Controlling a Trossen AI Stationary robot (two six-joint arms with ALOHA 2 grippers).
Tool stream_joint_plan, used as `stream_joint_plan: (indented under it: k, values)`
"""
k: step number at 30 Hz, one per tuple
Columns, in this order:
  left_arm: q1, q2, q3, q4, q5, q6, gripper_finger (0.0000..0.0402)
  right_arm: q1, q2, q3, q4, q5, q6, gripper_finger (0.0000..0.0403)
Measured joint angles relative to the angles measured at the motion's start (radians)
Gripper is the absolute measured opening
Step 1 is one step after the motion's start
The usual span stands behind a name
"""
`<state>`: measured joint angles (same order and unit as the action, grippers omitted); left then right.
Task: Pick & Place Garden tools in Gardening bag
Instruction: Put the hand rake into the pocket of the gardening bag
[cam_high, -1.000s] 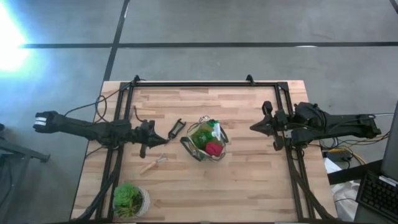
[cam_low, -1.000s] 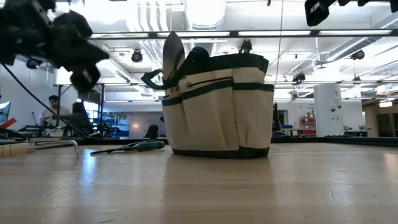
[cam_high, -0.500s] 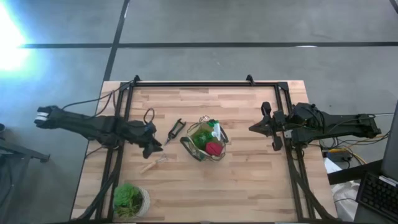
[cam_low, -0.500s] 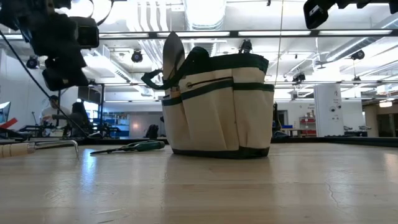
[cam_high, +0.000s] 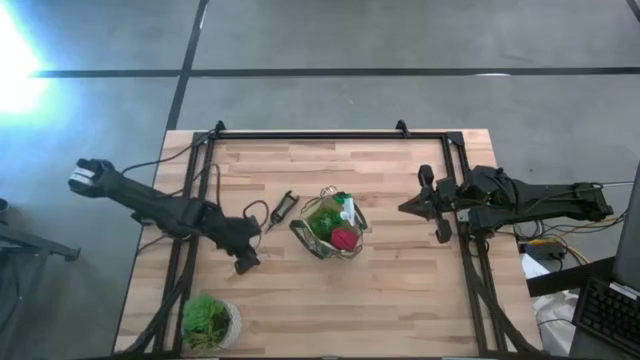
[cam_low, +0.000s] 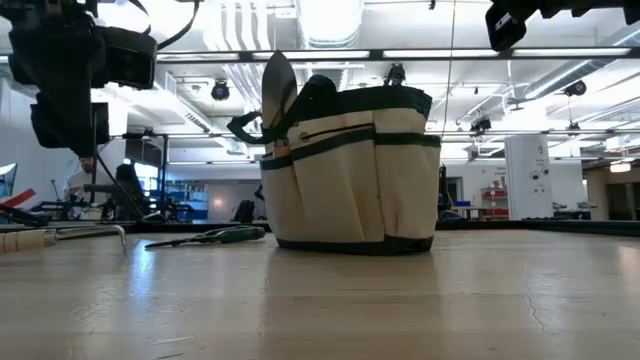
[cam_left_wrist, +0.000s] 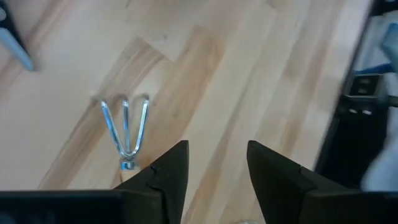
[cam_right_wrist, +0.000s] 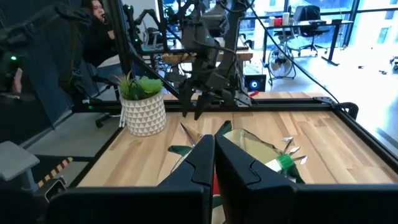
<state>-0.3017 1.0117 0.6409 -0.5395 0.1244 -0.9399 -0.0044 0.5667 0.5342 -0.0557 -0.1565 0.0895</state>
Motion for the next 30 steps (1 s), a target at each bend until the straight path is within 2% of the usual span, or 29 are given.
stream_joint_plan:
  k: [5,13,30]
  values:
    - [-0.044,0.082,0.058,-0.075,-0.053,-0.063,0.0157,0.0,0.0,-0.009,0.001,0.0,0.0,0.0008]
    - [-0.098,0.219,0.124,-0.206,-0.057,-0.131,0.0155,0.0,0.0,-0.025,0.0,0.001,-0.02,0.0008]
    - [-0.104,0.399,0.125,-0.235,-0.078,-0.074,0.0151,0.0,0.0,-0.03,0.008,0.001,-0.023,0.0008]
